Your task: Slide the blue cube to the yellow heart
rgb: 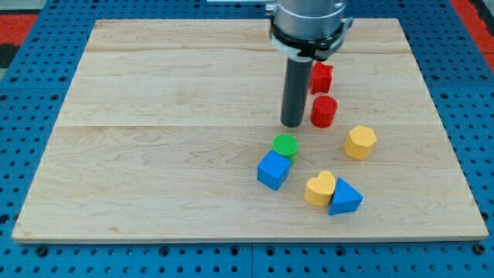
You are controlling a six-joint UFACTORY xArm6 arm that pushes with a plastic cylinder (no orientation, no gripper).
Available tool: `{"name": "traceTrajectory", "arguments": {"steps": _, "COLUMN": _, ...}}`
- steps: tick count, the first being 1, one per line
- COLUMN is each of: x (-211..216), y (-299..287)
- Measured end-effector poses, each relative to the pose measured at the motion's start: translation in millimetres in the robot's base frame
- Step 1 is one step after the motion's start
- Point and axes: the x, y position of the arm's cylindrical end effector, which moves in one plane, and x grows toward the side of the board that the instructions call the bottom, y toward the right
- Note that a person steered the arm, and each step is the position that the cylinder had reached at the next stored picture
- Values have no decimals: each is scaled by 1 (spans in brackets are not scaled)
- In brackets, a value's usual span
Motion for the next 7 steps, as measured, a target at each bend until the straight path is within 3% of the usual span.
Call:
{"name": "traceTrajectory", "arguments": {"steps": 2, "x": 22, "y": -11}}
{"name": "traceTrajectory", "arguments": {"steps": 5, "x": 62, "y": -122}}
{"name": "traceTrajectory", "arguments": {"steps": 6, "x": 84, "y": -123}}
{"name": "traceTrajectory", "arguments": {"steps": 7, "x": 109, "y": -84}}
